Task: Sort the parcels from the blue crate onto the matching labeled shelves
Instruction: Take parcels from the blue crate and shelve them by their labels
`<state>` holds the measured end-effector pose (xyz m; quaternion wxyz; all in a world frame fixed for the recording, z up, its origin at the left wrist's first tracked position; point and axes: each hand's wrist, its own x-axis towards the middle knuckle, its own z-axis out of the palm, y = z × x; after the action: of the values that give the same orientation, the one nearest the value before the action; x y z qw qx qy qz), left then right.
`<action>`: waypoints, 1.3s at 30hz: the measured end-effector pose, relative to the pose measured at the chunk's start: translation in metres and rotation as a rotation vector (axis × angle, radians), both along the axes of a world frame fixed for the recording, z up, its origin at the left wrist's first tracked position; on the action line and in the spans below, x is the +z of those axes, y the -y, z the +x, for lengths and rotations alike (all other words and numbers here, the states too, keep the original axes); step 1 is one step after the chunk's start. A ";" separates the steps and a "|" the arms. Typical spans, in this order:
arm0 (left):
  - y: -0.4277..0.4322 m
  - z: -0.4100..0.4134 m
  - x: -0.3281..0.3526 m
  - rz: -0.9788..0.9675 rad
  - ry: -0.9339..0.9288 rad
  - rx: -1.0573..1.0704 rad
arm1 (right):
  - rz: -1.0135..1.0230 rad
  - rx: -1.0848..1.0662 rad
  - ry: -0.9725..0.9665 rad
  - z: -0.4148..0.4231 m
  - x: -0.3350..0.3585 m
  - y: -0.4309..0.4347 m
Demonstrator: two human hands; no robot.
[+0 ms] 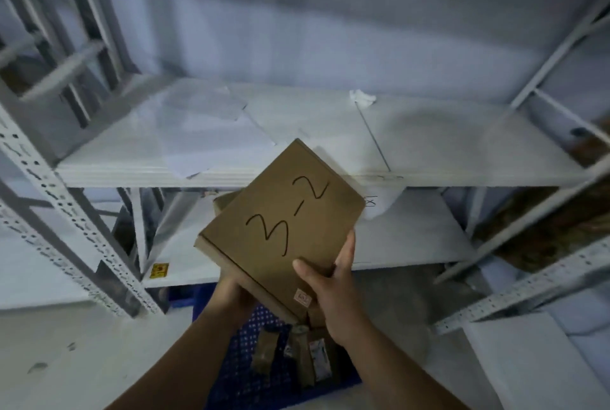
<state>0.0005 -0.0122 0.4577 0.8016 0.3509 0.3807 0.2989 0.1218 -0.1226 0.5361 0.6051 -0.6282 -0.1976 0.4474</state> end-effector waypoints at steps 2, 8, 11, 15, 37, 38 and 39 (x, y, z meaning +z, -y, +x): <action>0.007 0.014 0.015 0.021 -0.004 -0.006 | -0.079 -0.125 -0.195 0.014 0.013 0.011; 0.035 0.079 0.073 0.144 -0.069 -0.102 | -0.085 -0.253 -0.609 0.068 0.044 0.059; 0.059 0.118 0.099 0.195 -0.075 -0.203 | 0.017 -0.344 -0.633 0.095 0.059 0.093; 0.104 0.169 0.123 0.195 -0.076 -0.242 | 0.175 -0.387 -0.638 0.137 0.071 0.144; 0.346 0.427 0.146 0.240 -0.170 -0.361 | 0.714 -0.619 -0.256 0.307 0.130 0.452; 0.353 0.430 0.150 0.261 -0.159 -0.369 | 0.716 -0.654 -0.236 0.310 0.134 0.458; 0.356 0.442 0.143 0.275 -0.136 -0.393 | 0.716 -0.688 -0.202 0.314 0.140 0.466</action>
<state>0.4426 -0.3681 0.6005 0.7615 0.5433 0.3140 0.1620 0.4357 -0.5881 0.6757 0.9111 -0.3635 -0.0605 0.1848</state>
